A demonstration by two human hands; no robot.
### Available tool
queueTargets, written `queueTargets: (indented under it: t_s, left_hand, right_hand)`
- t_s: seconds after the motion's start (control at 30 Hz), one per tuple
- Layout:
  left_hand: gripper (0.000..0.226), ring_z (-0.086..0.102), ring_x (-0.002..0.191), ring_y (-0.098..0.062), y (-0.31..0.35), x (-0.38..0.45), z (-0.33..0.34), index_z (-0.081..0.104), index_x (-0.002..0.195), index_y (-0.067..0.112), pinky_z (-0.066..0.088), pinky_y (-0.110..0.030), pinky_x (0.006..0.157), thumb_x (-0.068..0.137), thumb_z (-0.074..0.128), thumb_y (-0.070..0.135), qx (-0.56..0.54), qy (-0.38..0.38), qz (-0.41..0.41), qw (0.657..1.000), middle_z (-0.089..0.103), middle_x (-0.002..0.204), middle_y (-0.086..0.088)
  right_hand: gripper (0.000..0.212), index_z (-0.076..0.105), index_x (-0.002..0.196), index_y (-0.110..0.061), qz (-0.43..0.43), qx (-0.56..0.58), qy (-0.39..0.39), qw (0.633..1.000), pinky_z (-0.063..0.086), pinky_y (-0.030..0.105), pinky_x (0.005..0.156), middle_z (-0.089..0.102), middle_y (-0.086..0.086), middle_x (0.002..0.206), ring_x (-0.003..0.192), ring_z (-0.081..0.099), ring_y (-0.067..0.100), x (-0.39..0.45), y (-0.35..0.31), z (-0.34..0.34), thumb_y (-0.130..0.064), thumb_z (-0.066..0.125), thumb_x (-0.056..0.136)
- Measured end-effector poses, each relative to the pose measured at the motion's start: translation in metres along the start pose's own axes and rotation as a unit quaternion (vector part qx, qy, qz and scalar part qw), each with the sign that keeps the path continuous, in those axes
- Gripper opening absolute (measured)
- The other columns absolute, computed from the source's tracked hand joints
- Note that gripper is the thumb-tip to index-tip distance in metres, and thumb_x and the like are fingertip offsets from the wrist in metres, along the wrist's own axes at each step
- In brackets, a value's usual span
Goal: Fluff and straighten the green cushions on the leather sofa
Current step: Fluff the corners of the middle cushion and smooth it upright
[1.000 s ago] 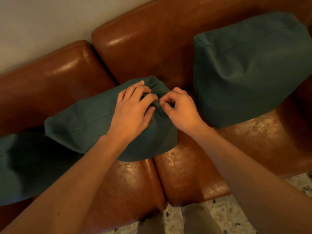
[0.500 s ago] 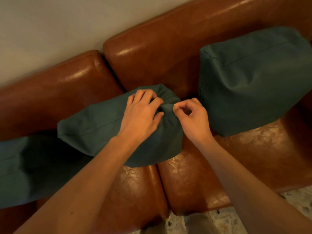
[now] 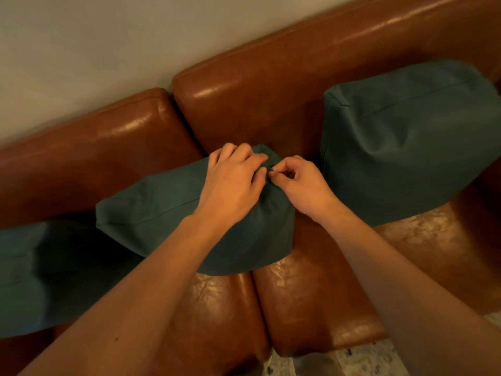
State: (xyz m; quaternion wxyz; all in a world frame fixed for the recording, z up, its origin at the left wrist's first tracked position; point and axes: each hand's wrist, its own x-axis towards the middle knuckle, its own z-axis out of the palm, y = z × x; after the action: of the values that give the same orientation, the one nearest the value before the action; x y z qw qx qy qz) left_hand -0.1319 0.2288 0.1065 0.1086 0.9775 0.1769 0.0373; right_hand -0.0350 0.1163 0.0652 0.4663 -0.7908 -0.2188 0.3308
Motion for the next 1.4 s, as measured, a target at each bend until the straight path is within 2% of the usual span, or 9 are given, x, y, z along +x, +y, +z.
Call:
queueTargets:
  t_s: [0.17, 0.43, 0.57, 0.67, 0.83, 1.0, 1.17, 1.33, 1.4]
  left_hand:
    - [0.028, 0.045, 0.103, -0.025, 0.0, 0.009, -0.001, 0.064, 0.117, 0.019, 0.032, -0.036, 0.084, 0.089, 0.06, 0.025, 0.003, -0.03, -0.004, 1.0, 0.052, 0.103, -0.003]
    - [0.018, 0.046, 0.096, -0.025, 0.002, 0.006, 0.0, 0.061, 0.103, 0.017, 0.039, -0.038, 0.076, 0.085, 0.064, 0.02, 0.003, -0.012, 0.007, 1.0, 0.052, 0.098, -0.002]
    - [0.014, 0.049, 0.093, -0.026, -0.003, -0.003, 0.003, 0.062, 0.099, 0.018, 0.036, -0.035, 0.075, 0.086, 0.065, 0.021, 0.012, 0.024, 0.019, 0.999, 0.053, 0.095, -0.001]
    - [0.01, 0.048, 0.091, -0.025, -0.005, -0.01, 0.007, 0.063, 0.097, 0.015, 0.042, -0.038, 0.075, 0.087, 0.065, 0.018, -0.01, 0.044, 0.018, 0.999, 0.053, 0.093, -0.002]
    - [0.01, 0.046, 0.088, -0.024, -0.003, -0.016, 0.01, 0.064, 0.097, 0.012, 0.044, -0.043, 0.076, 0.087, 0.064, 0.015, -0.039, 0.046, 0.031, 0.998, 0.052, 0.09, -0.003]
    - [0.019, 0.047, 0.084, -0.017, -0.002, -0.006, -0.003, 0.067, 0.105, 0.015, 0.04, -0.028, 0.08, 0.088, 0.061, 0.016, -0.149, 0.026, -0.025, 0.988, 0.052, 0.08, 0.003]
    - [0.018, 0.045, 0.084, -0.015, -0.003, 0.011, -0.008, 0.069, 0.105, 0.017, 0.035, -0.024, 0.075, 0.09, 0.062, 0.025, -0.144, -0.014, -0.103, 0.984, 0.036, 0.078, 0.011]
    - [0.002, 0.051, 0.081, -0.014, -0.011, 0.008, -0.01, 0.064, 0.09, 0.019, 0.043, -0.03, 0.075, 0.089, 0.063, 0.017, -0.15, -0.015, -0.11, 0.982, 0.045, 0.083, 0.006]
    - [0.008, 0.051, 0.081, -0.011, -0.015, 0.001, -0.01, 0.064, 0.092, 0.02, 0.044, -0.028, 0.077, 0.089, 0.062, 0.013, -0.165, -0.011, -0.103, 0.981, 0.048, 0.086, 0.005]
  right_hand:
    - [0.014, 0.061, 0.077, -0.018, -0.038, 0.005, 0.062, 0.997, 0.038, 0.008, 0.063, 0.047, -0.009, 0.079, 0.062, 0.049, -0.007, -0.006, -0.002, -0.003, -0.013, 0.072, 0.084]
    - [0.014, 0.065, 0.079, -0.017, -0.046, 0.022, 0.112, 0.992, 0.04, 0.011, 0.067, 0.05, -0.009, 0.08, 0.068, 0.049, -0.001, -0.015, 0.001, -0.003, -0.016, 0.079, 0.077]
    - [0.012, 0.074, 0.097, -0.019, -0.018, 0.045, 0.068, 0.997, 0.04, 0.01, 0.073, 0.057, -0.003, 0.09, 0.078, 0.056, 0.0, -0.013, 0.002, -0.011, -0.026, 0.067, 0.089]
    - [0.015, 0.077, 0.091, -0.017, -0.027, -0.003, 0.003, 1.0, 0.04, 0.017, 0.076, 0.052, -0.004, 0.083, 0.078, 0.054, 0.004, -0.013, 0.0, -0.009, -0.025, 0.064, 0.092]
    - [0.009, 0.074, 0.08, -0.019, -0.057, -0.035, -0.006, 0.998, 0.036, 0.015, 0.072, 0.047, -0.01, 0.079, 0.073, 0.048, 0.002, -0.016, -0.003, -0.009, -0.017, 0.069, 0.086]
    - [0.009, 0.069, 0.075, -0.016, -0.072, -0.035, 0.047, 0.996, 0.037, 0.019, 0.072, 0.045, -0.01, 0.08, 0.076, 0.047, 0.008, -0.027, -0.005, -0.007, -0.014, 0.071, 0.084]
    - [0.011, 0.067, 0.072, -0.012, -0.115, -0.082, 0.119, 0.983, 0.043, 0.031, 0.076, 0.042, -0.011, 0.08, 0.083, 0.047, 0.012, -0.027, -0.017, -0.008, -0.016, 0.071, 0.081]
    - [0.011, 0.065, 0.074, -0.014, -0.145, -0.119, 0.138, 0.973, 0.045, 0.044, 0.077, 0.044, -0.008, 0.084, 0.085, 0.044, 0.013, -0.034, -0.019, -0.009, -0.018, 0.071, 0.082]
    - [0.011, 0.065, 0.075, -0.015, -0.152, -0.122, 0.151, 0.969, 0.045, 0.044, 0.077, 0.044, -0.008, 0.085, 0.085, 0.044, 0.013, -0.039, -0.015, -0.008, -0.019, 0.072, 0.082]
